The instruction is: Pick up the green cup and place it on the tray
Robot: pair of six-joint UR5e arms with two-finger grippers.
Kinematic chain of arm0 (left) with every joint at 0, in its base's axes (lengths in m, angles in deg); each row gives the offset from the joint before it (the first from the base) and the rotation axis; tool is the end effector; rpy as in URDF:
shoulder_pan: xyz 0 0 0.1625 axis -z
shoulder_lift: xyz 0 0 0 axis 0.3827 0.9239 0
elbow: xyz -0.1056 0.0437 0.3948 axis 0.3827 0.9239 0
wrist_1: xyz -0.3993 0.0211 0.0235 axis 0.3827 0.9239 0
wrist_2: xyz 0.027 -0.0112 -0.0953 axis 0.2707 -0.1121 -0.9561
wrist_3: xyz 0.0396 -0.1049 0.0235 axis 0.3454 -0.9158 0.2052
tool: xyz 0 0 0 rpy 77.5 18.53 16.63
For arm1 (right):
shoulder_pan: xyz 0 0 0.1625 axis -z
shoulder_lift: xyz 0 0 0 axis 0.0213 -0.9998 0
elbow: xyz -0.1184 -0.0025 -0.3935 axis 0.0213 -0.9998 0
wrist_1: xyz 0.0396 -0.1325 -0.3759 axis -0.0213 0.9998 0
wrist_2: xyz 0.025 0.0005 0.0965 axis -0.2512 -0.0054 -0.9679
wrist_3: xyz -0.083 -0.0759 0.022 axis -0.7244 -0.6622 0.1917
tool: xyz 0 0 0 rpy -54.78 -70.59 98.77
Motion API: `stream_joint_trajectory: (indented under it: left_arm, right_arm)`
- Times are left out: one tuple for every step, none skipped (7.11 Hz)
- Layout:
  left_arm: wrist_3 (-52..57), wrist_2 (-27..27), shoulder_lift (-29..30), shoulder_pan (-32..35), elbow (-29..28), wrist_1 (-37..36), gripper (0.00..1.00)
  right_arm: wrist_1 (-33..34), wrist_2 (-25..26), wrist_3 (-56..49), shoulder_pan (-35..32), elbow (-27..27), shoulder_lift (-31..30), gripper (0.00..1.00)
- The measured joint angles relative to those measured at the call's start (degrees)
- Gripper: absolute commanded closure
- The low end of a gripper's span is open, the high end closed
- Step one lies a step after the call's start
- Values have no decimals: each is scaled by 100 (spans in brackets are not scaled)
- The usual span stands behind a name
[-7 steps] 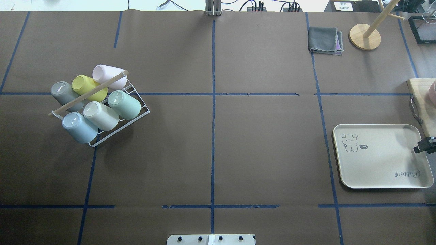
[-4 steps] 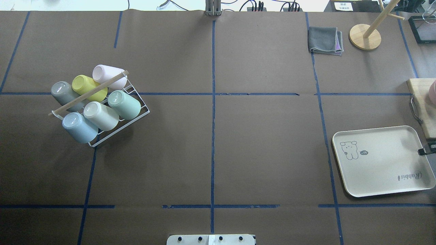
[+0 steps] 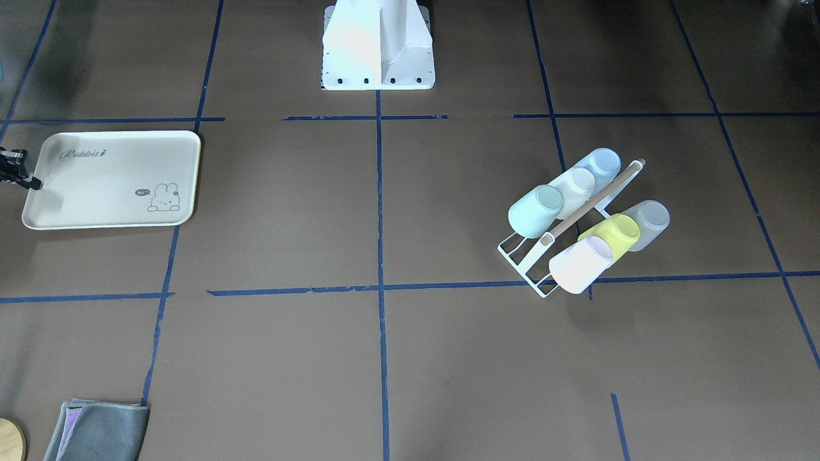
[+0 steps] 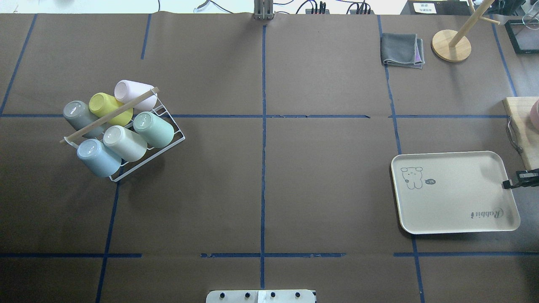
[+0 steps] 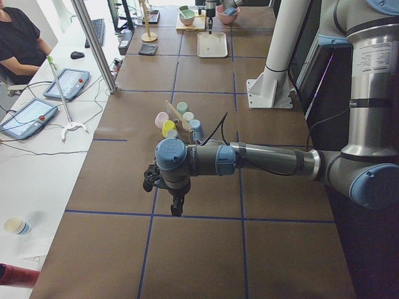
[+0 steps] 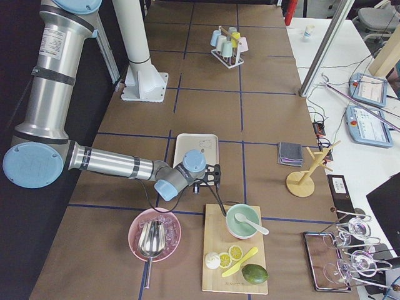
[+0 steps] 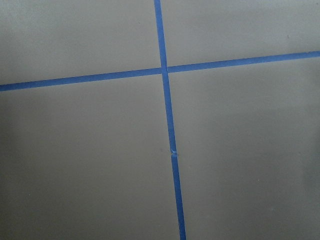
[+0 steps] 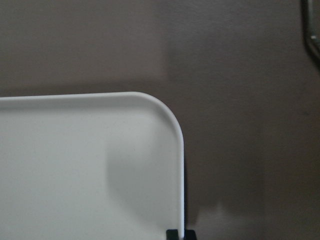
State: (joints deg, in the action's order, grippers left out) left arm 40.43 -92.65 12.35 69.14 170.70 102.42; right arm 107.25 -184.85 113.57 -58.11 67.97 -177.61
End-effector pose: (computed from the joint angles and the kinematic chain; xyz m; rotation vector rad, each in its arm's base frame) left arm -0.0622 -0.4439 0.6098 0.0515 0.8212 0.1122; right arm -0.1556 -0.3644 0.6533 0.0029 -0.9865 0.0310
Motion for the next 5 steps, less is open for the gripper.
stream_joint_trajectory:
  left_arm:
    - [-2,0,-4,2,30,-4,0]
    - [-6,-1,-6,3,42,-6,0]
    - [-6,-1,-6,3,45,-6,0]
    - [-3,-1,-5,3,48,-7,0]
    - [-1,-1,-2,2,48,-5,0]
  right_arm:
    - [11,4,528,284,289,65,100]
    - [57,27,888,533,474,246,100]
    - [130,40,1185,718,576,530,100]
    - [179,53,1528,940,637,900,100]
    - [203,100,1982,1202,653,1296,100]
